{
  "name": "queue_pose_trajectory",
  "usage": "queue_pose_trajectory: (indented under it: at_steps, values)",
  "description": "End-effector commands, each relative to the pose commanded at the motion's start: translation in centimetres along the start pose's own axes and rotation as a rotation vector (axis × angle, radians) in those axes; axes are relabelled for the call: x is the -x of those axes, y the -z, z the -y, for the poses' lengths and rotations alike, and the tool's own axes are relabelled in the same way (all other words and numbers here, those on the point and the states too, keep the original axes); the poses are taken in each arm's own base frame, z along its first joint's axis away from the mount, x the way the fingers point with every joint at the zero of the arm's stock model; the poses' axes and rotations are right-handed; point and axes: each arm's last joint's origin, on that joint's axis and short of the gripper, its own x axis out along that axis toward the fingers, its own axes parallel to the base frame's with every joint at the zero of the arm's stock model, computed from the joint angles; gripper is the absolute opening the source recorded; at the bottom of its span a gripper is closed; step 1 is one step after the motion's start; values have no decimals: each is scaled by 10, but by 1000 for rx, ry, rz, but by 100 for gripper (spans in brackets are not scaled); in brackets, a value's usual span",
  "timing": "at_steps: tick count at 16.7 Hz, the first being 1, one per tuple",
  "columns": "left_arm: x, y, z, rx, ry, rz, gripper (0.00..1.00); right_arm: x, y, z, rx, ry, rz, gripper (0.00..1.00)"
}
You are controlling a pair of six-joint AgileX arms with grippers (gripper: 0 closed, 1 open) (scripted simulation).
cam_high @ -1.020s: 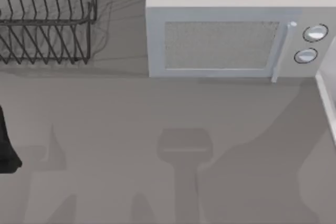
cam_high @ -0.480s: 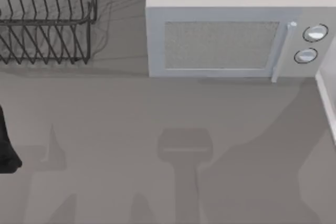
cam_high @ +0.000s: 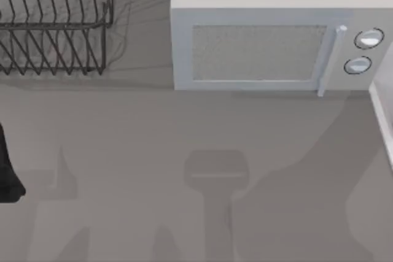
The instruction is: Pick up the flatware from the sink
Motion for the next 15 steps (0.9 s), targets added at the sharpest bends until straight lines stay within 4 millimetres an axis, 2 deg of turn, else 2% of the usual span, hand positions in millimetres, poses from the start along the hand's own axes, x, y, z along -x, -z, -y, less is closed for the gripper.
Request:
queue_pose_trajectory:
  at_steps: [2, 7, 9, 11, 15]
  values:
    - [0, 0, 0, 0, 0, 0, 100, 23, -5, 1, 0, 0, -1, 0]
    - [0, 0, 0, 0, 0, 0, 100, 102, -6, 1, 0, -6, -23, 0]
    - [0, 0, 0, 0, 0, 0, 100, 127, -4, 0, 0, -3, -13, 0]
    - [0, 0, 0, 0, 0, 0, 100, 137, -3, -1, 0, -1, -5, 0]
    - [0, 0, 0, 0, 0, 0, 100, 136, -3, -1, -2, -2, -7, 0]
